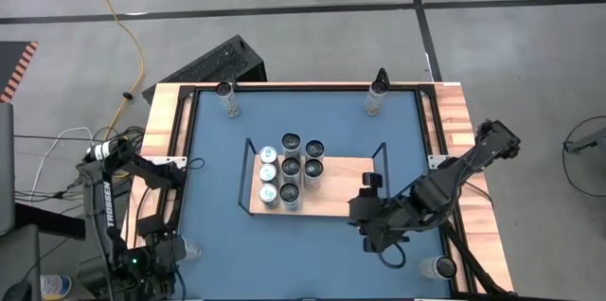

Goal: Place canned beverage on shelf
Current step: Put the pink soda can on the shelf aligned with the other pink soda cans

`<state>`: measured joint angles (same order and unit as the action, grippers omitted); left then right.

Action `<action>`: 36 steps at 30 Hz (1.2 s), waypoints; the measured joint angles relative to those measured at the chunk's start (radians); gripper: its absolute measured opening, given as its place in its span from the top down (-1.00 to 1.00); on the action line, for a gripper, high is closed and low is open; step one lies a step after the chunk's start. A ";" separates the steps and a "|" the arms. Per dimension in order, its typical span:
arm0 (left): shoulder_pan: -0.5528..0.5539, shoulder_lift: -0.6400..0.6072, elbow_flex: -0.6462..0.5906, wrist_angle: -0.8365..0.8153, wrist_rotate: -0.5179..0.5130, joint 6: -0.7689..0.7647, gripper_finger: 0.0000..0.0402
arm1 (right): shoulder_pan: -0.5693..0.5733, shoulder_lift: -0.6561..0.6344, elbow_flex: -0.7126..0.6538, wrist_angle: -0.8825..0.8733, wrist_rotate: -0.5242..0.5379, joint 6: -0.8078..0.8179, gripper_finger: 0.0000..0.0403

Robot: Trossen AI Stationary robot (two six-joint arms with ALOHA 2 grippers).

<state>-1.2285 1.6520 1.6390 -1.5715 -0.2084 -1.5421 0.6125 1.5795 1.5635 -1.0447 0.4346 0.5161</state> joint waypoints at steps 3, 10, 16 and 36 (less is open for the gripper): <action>0.000 0.000 0.000 0.001 -0.011 0.033 -0.72 | -0.004 0.014 0.000 0.000 -0.031 -0.001 -0.10; 0.000 0.003 -0.008 0.000 -0.006 0.097 -0.72 | 0.005 0.012 0.000 0.001 -0.045 0.005 -0.10; 0.000 0.003 -0.008 0.001 -0.047 0.098 -0.72 | 0.008 0.011 0.000 0.001 -0.045 0.005 -0.10; -0.001 0.002 -0.157 0.078 0.035 0.112 -0.72 | 0.007 0.011 0.000 0.003 -0.045 0.010 -0.10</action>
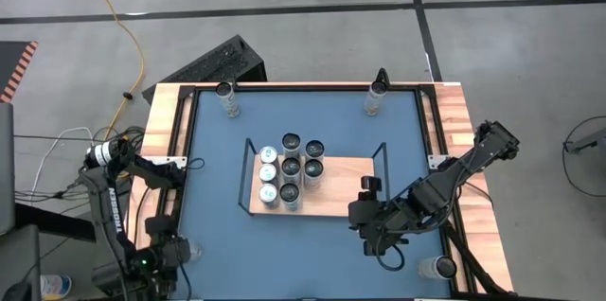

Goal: Place canned beverage on shelf
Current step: Put the pink soda can on the shelf aligned with the other pink soda cans

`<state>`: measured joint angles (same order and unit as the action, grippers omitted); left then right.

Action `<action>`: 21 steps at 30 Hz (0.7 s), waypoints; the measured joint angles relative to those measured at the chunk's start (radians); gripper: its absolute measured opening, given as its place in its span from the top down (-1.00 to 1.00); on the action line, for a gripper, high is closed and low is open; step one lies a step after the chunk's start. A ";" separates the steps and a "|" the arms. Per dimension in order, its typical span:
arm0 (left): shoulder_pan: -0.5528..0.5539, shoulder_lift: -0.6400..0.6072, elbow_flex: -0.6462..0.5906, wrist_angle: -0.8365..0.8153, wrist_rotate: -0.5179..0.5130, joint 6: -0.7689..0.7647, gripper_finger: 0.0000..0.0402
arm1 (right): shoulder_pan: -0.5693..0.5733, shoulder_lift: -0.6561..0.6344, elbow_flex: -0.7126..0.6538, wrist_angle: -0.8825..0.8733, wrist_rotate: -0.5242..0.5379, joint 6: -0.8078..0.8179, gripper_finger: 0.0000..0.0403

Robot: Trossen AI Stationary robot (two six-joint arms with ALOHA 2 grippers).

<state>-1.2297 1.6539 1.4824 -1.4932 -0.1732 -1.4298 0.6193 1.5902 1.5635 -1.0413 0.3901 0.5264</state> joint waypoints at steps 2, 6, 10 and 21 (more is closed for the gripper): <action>0.000 0.000 0.000 0.004 -0.015 -0.005 -0.72 | 0.000 0.000 0.000 0.002 0.000 0.000 -0.10; 0.000 0.000 0.000 0.008 -0.029 -0.008 -0.62 | 0.000 0.000 0.000 0.002 0.000 0.001 -0.10; 0.000 0.000 0.000 0.004 -0.030 -0.025 -0.40 | 0.002 0.000 0.000 0.002 0.000 0.016 -0.10; 0.009 -0.002 0.002 0.003 -0.014 -0.084 0.12 | 0.009 0.000 0.000 0.004 0.001 0.050 -0.10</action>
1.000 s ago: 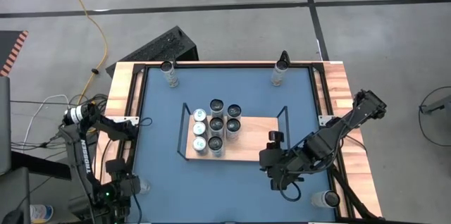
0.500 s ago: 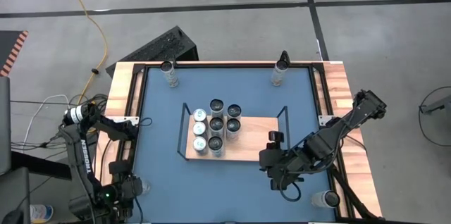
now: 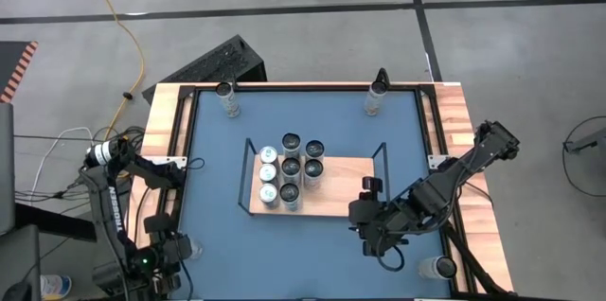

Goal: Place canned beverage on shelf
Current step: Put the pink soda can on the shelf aligned with the other pink soda cans

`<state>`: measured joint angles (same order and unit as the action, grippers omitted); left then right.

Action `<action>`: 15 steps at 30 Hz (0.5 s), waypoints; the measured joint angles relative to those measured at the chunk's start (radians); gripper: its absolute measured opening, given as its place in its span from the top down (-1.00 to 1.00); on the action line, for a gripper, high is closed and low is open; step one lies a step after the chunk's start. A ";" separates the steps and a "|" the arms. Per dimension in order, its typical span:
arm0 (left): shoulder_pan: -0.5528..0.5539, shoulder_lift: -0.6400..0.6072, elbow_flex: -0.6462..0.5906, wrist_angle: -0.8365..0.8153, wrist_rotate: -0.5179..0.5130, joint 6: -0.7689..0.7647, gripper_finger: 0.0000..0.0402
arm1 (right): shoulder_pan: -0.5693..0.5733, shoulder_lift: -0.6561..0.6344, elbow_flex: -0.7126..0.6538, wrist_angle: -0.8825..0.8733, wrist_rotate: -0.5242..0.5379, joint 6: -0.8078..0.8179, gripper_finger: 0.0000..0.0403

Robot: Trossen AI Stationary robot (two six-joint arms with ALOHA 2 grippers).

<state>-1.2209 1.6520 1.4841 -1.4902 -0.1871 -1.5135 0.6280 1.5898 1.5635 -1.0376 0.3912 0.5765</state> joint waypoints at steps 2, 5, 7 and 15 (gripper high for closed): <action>0.000 0.000 0.000 -0.003 0.000 -0.014 0.21 | 0.000 0.000 0.000 0.003 0.000 0.000 -0.10; 0.006 0.000 0.000 -0.002 -0.015 -0.040 0.30 | 0.007 0.000 0.000 0.002 -0.001 0.001 -0.10; 0.008 -0.001 0.004 -0.001 -0.020 -0.052 0.33 | 0.010 0.000 0.000 0.002 0.000 0.001 -0.10; 0.012 0.002 0.060 0.035 -0.102 -0.060 0.03 | 0.015 0.000 0.000 0.002 0.000 0.001 -0.10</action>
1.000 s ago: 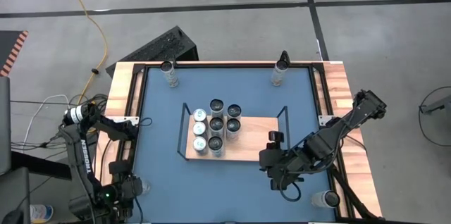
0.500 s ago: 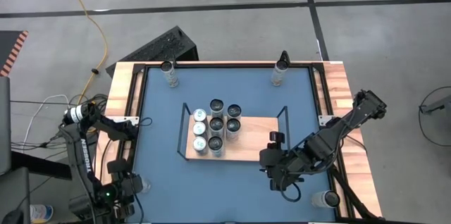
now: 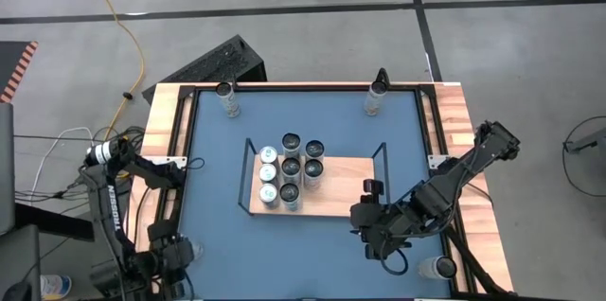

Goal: Place canned beverage on shelf
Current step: Put the pink soda can on the shelf aligned with the other pink soda cans

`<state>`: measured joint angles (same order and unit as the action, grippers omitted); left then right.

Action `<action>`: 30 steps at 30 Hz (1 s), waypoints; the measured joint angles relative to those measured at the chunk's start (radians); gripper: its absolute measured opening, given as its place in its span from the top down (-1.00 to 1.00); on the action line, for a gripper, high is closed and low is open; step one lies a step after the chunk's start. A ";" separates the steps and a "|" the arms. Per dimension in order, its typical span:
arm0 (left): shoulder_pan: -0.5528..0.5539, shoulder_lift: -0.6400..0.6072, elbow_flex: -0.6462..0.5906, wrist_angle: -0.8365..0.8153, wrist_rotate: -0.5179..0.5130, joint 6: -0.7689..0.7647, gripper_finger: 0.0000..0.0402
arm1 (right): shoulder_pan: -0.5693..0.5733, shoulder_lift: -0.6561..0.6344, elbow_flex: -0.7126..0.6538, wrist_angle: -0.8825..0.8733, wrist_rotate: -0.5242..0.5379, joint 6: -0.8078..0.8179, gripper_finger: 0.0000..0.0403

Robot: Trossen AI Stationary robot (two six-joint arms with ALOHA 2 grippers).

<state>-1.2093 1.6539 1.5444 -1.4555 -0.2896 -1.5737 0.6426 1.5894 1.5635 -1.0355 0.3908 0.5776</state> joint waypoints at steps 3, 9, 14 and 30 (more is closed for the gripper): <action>0.012 0.000 0.000 -0.008 0.008 0.020 -0.19 | 0.000 0.000 0.000 0.000 0.000 -0.002 -0.10; 0.055 0.000 0.000 -0.035 0.084 0.092 -0.58 | -0.003 0.000 0.000 0.000 0.001 -0.002 -0.10; 0.078 0.000 0.000 -0.100 0.086 0.130 -0.72 | -0.003 0.000 0.000 0.000 0.001 -0.003 -0.10; -0.024 -0.004 -0.047 -0.114 0.045 0.088 -0.73 | -0.019 0.001 0.000 -0.004 0.004 -0.010 -0.10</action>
<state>-1.2337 1.6497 1.4972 -1.5699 -0.2449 -1.4861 0.6234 1.5906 1.5635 -1.0393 0.3948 0.5676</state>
